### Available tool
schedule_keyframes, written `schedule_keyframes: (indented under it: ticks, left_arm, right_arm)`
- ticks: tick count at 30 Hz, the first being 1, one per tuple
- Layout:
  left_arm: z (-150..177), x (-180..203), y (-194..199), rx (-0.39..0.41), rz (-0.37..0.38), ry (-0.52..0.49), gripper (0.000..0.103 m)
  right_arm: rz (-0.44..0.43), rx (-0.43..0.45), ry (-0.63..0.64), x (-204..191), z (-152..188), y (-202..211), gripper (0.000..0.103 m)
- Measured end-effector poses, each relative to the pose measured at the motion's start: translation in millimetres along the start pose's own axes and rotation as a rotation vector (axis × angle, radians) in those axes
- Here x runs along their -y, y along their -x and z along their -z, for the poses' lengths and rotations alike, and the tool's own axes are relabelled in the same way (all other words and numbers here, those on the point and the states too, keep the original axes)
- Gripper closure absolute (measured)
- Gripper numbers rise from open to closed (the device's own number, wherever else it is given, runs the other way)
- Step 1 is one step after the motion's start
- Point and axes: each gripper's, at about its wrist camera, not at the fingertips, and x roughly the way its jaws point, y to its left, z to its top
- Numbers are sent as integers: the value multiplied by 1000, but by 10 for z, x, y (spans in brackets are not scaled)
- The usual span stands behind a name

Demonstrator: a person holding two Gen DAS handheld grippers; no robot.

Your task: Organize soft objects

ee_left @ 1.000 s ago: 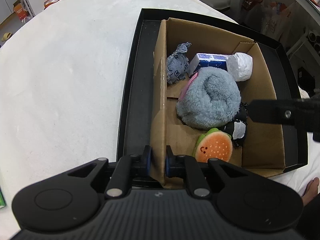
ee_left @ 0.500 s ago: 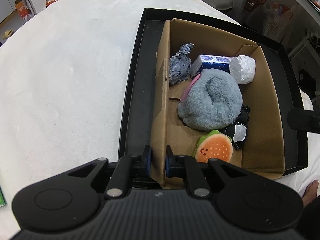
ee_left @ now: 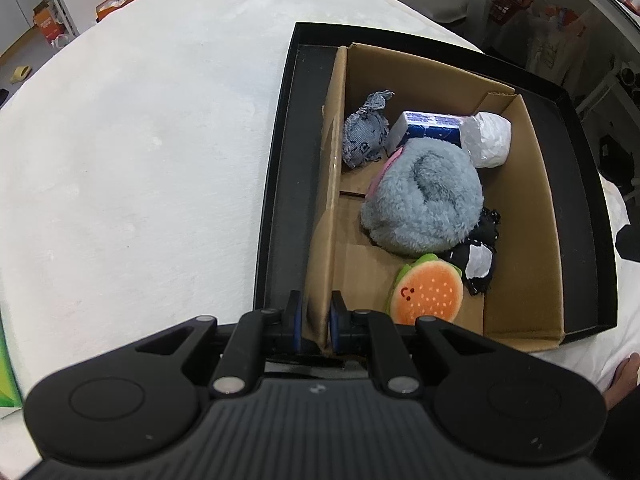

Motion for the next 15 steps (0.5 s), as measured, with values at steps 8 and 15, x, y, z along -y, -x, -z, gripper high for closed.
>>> schedule_keyframes:
  ticks: [8, 15]
  left_arm:
    - [34, 75, 141, 1, 32, -40, 90]
    - [29, 105, 310, 19, 43, -68, 86]
  right_arm:
    - [-1, 25, -2, -2, 25, 97, 34]
    - [13, 53, -28, 70, 66, 241, 26]
